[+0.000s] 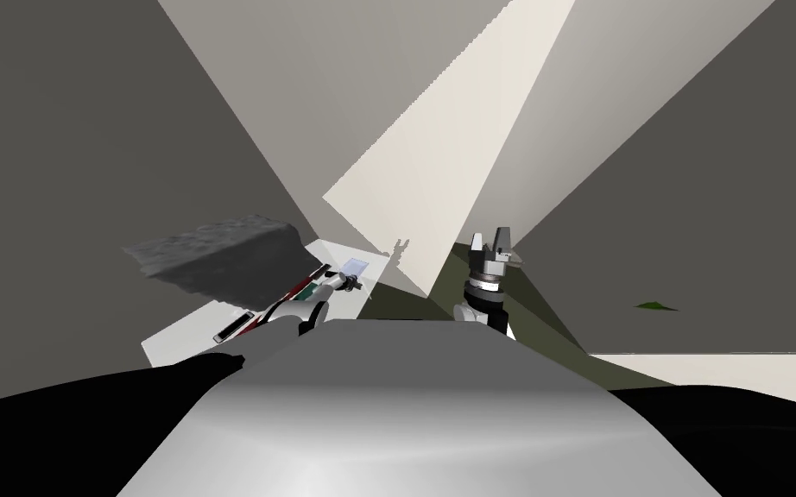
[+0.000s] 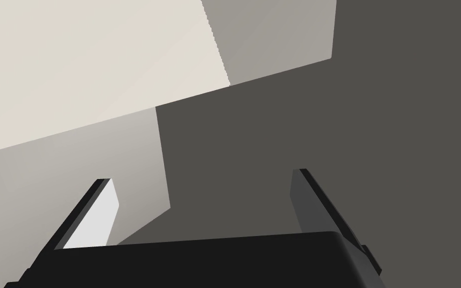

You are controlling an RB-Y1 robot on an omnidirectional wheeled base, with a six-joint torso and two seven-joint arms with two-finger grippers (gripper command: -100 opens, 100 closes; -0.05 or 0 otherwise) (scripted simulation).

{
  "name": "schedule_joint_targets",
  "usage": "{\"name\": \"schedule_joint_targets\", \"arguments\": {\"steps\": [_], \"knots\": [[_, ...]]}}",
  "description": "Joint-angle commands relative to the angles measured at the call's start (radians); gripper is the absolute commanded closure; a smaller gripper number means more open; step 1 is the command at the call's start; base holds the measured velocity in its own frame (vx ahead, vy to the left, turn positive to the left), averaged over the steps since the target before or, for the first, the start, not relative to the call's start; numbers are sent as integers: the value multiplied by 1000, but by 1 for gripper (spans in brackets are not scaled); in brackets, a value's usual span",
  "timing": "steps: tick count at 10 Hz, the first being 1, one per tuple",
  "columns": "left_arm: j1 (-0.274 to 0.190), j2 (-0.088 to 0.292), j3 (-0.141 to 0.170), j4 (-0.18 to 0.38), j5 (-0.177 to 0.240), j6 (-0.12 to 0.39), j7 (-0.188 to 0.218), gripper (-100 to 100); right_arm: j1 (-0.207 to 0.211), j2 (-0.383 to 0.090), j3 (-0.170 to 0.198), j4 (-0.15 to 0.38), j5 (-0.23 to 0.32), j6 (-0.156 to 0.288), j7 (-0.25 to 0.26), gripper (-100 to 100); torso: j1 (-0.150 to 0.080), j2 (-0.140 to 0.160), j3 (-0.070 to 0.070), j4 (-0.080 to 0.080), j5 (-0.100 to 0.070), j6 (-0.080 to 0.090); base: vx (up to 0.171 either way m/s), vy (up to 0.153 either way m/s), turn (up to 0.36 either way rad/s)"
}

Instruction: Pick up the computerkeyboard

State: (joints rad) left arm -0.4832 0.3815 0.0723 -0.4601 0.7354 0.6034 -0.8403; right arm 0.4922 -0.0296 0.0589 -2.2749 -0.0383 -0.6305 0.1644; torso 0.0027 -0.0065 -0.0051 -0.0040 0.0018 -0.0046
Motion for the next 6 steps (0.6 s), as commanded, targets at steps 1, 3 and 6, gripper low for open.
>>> {"name": "schedule_joint_targets", "arguments": {"steps": [1, 3, 6], "knots": [[-15, 11, 13, 19, 12, 18, -37, 100, 0, 0, 0, 0, 0, 0, 0, 0, 0, 0, 0, 0, 0, 0, -3, -77, 132], [-25, 24, 27, 21, 20, 41, -68, 100, 0, 0, 0, 0, 0, 0, 0, 0, -3, 0, 0, -1, 0, 1, 0, -72, 80], [-26, 26, 30, 22, 23, 45, -74, 0, 0, 0, 0, 0, 0, 0, 0, 0, 1, 0, 0, -1, 1, 1, -2, -20, 16]]}}
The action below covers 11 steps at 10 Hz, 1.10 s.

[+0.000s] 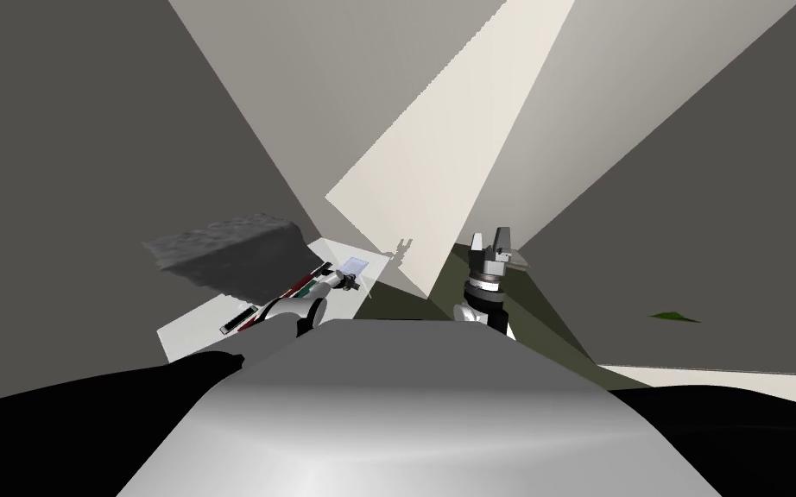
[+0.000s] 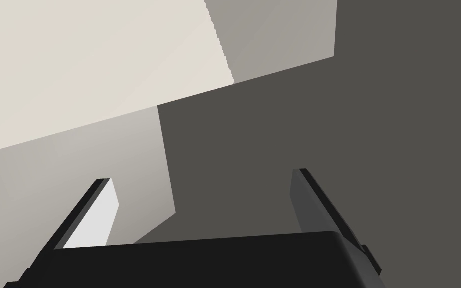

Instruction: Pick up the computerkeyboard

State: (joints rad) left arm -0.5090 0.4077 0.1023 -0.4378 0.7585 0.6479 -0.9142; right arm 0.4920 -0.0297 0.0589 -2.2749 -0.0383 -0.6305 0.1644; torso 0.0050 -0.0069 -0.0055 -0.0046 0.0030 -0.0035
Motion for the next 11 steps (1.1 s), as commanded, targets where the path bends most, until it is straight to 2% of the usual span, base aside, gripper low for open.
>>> {"name": "schedule_joint_targets", "arguments": {"steps": [1, 3, 4, 5, 6, 7, 9, 11], "knots": [[-9, 28, 7, -2, 3, 6, -7, -100, 0, 0, 0, 0, 0, 0, 0, 0, 0, 0, 0, 0, 0, 0, -93, -33, 69], [-13, 58, 19, 3, 13, 18, -23, -100, 0, 0, 0, 0, 0, 0, 0, 0, -5, 10, 5, 2, -1, 0, -174, -111, 42], [-13, 58, 19, 3, 13, 18, -23, -100, 0, 0, 0, 0, 0, 0, 0, 0, -7, 11, 6, 2, -2, 0, -98, -101, 18], [-13, 58, 19, 3, 13, 18, -23, -100, 0, 0, 0, 0, 0, 0, 0, 0, -6, 8, 5, 2, -2, 0, -24, -38, -4], [-12, 90, 34, 8, 33, 43, -49, -100, 0, 0, 0, 0, 0, 0, 0, 0, -3, 3, 2, 1, -1, 0, -29, -52, -25], [-12, 90, 34, 8, 33, 43, -49, -100, 0, 0, 0, 0, 0, 0, 0, 0, -3, 2, 1, 1, -1, 0, -32, -53, -2], [7, 122, 50, 16, 68, 85, -90, -100, 0, 0, 0, 0, 0, 0, 0, 0, -2, 1, 1, 0, 0, 0, 1, -28, -42], [15, 129, 54, 19, 80, 99, -103, -100, 0, 0, 0, 0, 0, 0, 0, 0, 0, -1, -1, 0, 0, 0, 26, -5, -34]]}}
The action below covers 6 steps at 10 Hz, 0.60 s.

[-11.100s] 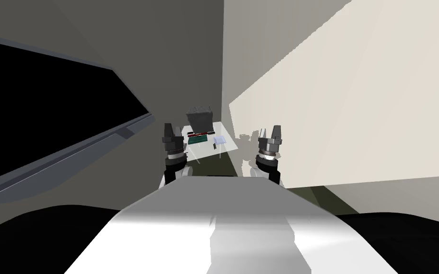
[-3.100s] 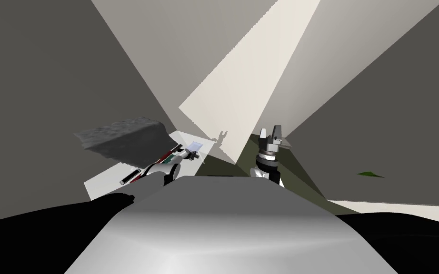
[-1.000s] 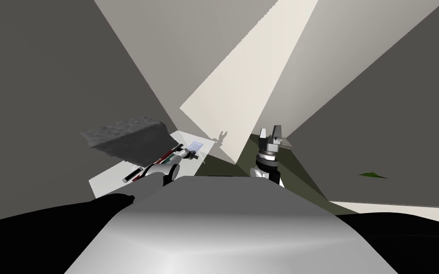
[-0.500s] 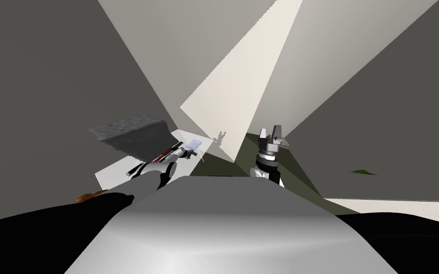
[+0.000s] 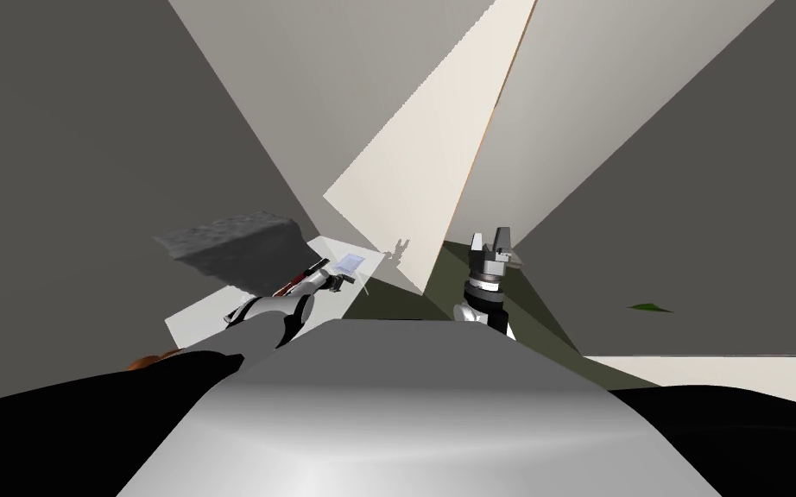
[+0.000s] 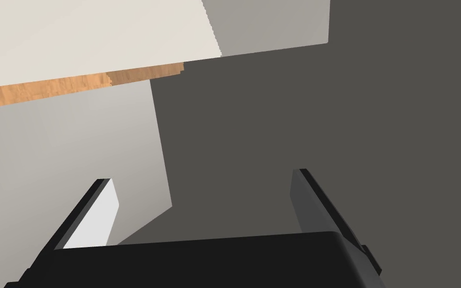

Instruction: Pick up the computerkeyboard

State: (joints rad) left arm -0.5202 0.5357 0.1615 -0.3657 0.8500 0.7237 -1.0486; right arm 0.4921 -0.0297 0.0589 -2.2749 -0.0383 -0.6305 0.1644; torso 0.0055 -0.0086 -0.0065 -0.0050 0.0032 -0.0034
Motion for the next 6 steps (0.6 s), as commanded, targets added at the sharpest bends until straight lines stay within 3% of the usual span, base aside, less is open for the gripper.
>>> {"name": "schedule_joint_targets", "arguments": {"steps": [1, 6], "knots": [[26, 1, -6, -50, -12, 23, 31, -100, 0, 0, 0, 0, 0, 0, 0, 0, 0, 0, 0, 0, 0, 0, 13, 1, 1], [79, 54, 21, -43, 72, 119, -62, -100, 0, 0, 0, 0, 0, 0, 0, 0, 0, -3, -1, -1, 0, 0, 55, 5, -66]]}}
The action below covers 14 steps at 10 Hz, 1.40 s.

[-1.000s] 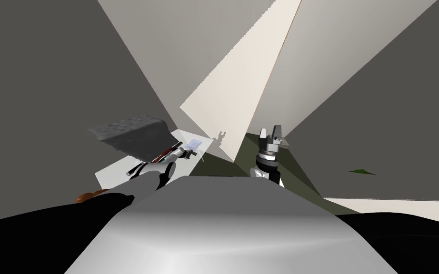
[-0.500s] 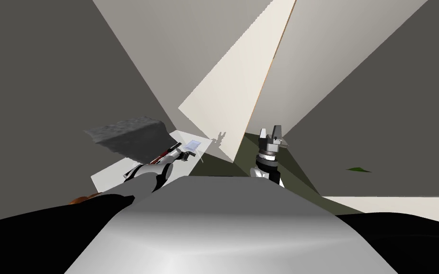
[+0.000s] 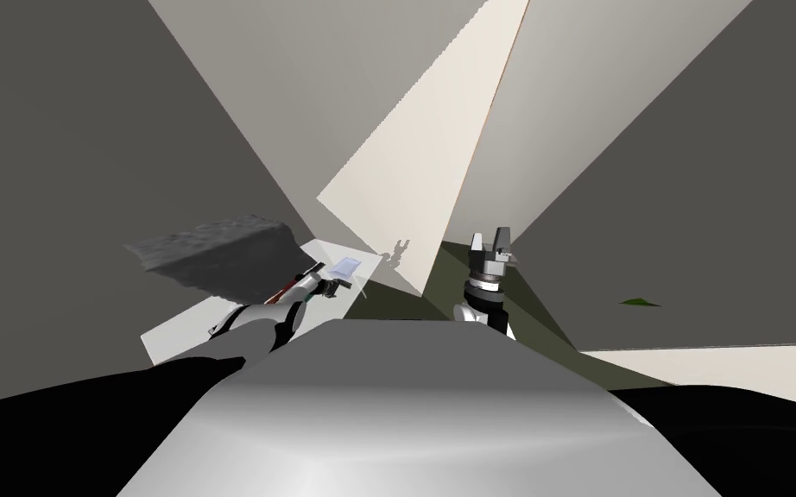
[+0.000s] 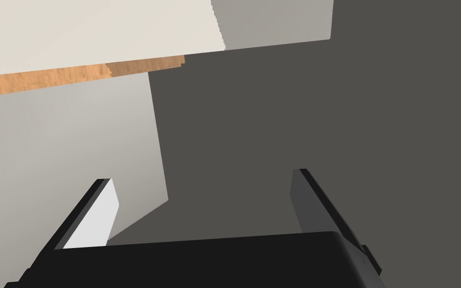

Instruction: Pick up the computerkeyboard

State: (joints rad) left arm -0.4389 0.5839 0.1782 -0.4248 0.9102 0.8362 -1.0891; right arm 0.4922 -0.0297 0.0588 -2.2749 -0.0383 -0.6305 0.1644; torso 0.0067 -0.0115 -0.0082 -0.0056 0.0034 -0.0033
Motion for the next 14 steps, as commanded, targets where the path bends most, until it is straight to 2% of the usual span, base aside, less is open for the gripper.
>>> {"name": "schedule_joint_targets", "arguments": {"steps": [1, 4, 5, 6, 8, 10, 14], "knots": [[6, 14, 9, 17, 26, 23, -38, -100, 0, 0, 0, 0, 0, 0, 0, 0, 0, 0, 0, 0, 0, 0, 80, 20, -66], [28, 37, 22, 21, 67, 69, -83, -100, 0, 0, 0, 0, 0, 0, 0, 0, 1, -1, 0, 0, 0, 0, 81, 26, -60], [28, 37, 22, 21, 67, 69, -83, -100, 0, 0, 0, 0, 0, 0, 0, 0, 0, -1, -1, 0, 0, 0, 59, 18, -18], [43, 47, 29, 25, 91, 96, -109, -100, 0, 0, 0, 0, 0, 0, 0, 0, 0, 0, 0, 0, 0, 0, 69, 19, -83], [43, 47, 29, 25, 91, 96, -109, -100, 0, 0, 0, 0, 0, 0, 0, 0, 0, 0, 0, 0, 0, 0, 49, 21, -15], [73, 59, 40, 34, 127, 138, -150, -100, 0, 0, 0, 0, 0, 0, 0, 0, 0, 1, 0, 0, 0, 0, 87, 23, -80], [86, 63, 43, 37, 140, 154, -165, -100, 0, 0, 0, 0, 0, 0, 0, 0, 0, 1, 0, 0, 0, 0, 58, 23, -20]]}}
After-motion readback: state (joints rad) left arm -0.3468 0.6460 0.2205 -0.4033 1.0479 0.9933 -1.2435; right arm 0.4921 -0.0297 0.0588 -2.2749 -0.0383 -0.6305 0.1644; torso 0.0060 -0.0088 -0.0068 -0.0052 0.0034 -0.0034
